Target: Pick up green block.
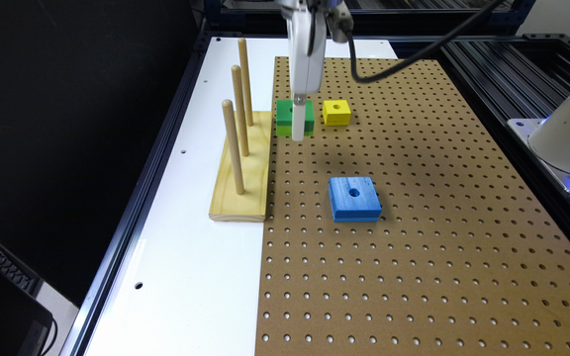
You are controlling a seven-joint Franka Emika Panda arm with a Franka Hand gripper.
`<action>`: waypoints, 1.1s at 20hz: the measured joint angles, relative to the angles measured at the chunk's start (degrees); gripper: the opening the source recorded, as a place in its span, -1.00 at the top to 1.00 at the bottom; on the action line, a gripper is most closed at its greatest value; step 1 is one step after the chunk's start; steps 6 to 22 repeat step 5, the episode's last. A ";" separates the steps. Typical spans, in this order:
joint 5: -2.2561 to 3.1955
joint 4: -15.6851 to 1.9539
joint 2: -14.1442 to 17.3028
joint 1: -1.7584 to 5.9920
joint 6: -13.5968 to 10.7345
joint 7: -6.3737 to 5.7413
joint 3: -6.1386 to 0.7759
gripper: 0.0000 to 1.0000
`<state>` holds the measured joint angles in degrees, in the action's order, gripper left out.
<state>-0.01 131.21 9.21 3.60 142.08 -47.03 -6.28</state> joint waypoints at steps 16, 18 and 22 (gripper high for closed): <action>-0.02 0.12 -2.94 0.00 -3.02 -0.05 -0.10 1.00; -0.02 0.12 -2.94 0.00 -3.02 -0.05 -0.10 1.00; -0.02 0.12 -2.94 0.00 -3.02 -0.05 -0.10 1.00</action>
